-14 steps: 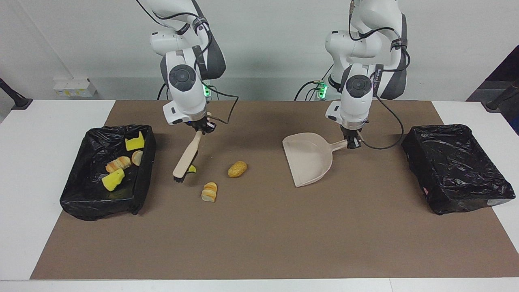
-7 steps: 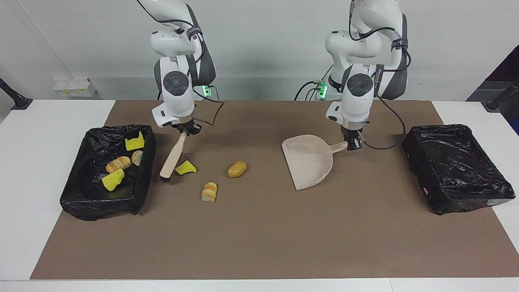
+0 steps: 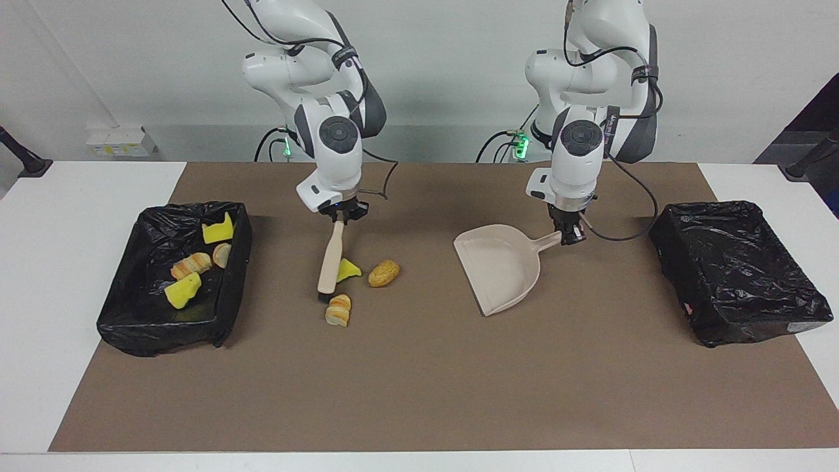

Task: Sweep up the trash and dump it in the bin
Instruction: 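Sweep the pieces into the dustpan with the brush in the right gripper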

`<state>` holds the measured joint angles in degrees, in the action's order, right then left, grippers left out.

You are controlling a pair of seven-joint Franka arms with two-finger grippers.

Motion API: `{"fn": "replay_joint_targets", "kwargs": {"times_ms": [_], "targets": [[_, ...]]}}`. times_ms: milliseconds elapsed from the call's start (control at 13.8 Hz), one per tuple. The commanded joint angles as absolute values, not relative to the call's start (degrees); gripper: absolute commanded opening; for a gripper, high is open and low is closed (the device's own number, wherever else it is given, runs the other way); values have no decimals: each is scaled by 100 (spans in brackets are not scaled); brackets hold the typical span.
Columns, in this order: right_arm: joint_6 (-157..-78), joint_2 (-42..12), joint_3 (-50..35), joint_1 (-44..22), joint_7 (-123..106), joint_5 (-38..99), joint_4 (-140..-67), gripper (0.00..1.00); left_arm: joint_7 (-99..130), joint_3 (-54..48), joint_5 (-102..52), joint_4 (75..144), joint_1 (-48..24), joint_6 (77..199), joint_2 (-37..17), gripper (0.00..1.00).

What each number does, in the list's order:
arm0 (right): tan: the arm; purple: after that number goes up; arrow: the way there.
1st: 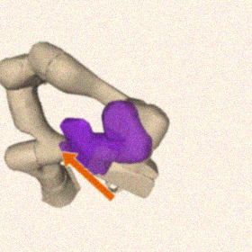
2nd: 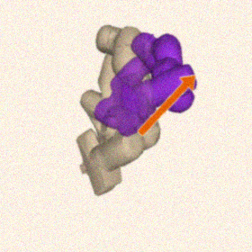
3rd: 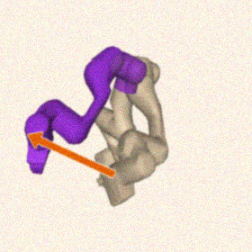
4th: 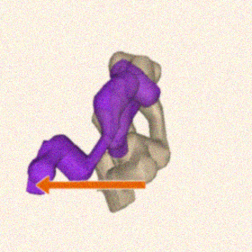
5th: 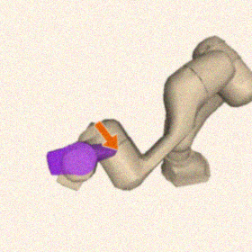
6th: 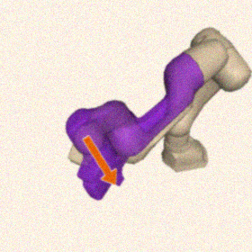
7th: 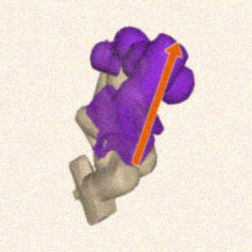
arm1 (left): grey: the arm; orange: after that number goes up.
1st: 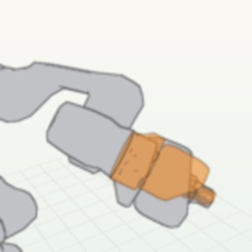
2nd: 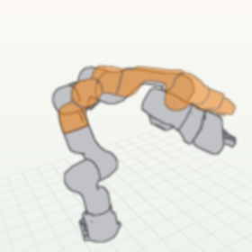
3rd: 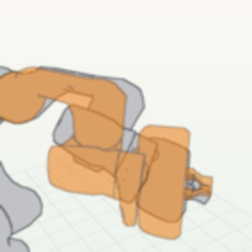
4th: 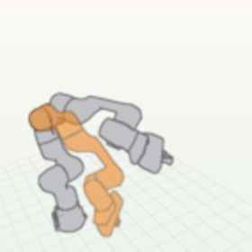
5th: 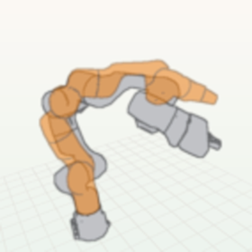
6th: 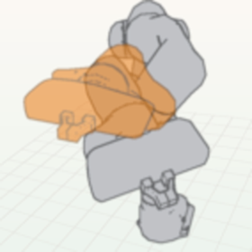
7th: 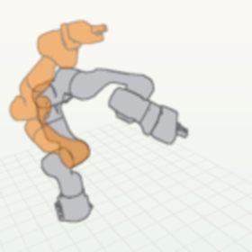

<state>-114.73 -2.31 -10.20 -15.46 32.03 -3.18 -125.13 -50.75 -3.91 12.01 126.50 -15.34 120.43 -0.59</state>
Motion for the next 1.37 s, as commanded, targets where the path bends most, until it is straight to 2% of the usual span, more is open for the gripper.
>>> {"fn": "replay_joint_targets", "kwargs": {"times_ms": [0,289,505,939,1300], "targets": [[-11513,-430,-1028,-1906,3050,34,-12218,0,-4966,-378,1283,12823,-1503,12191,79,0],[-11794,-1053,-1028,-2345,3050,237,-11576,0,-4948,-369,1301,12832,-1591,12173,114,0],[-11997,-1177,-1072,-2478,2980,412,-11427,0,-4922,-378,1301,12919,-1591,12243,132,0],[-12594,-1169,-1361,-2874,2751,1280,-11408,0,-4869,-387,1301,13025,-1591,12252,211,0],[-12271,-1038,-1547,-2804,2681,1608,-11216,0,-4834,-387,1292,13008,-1591,12252,202,0]]}}
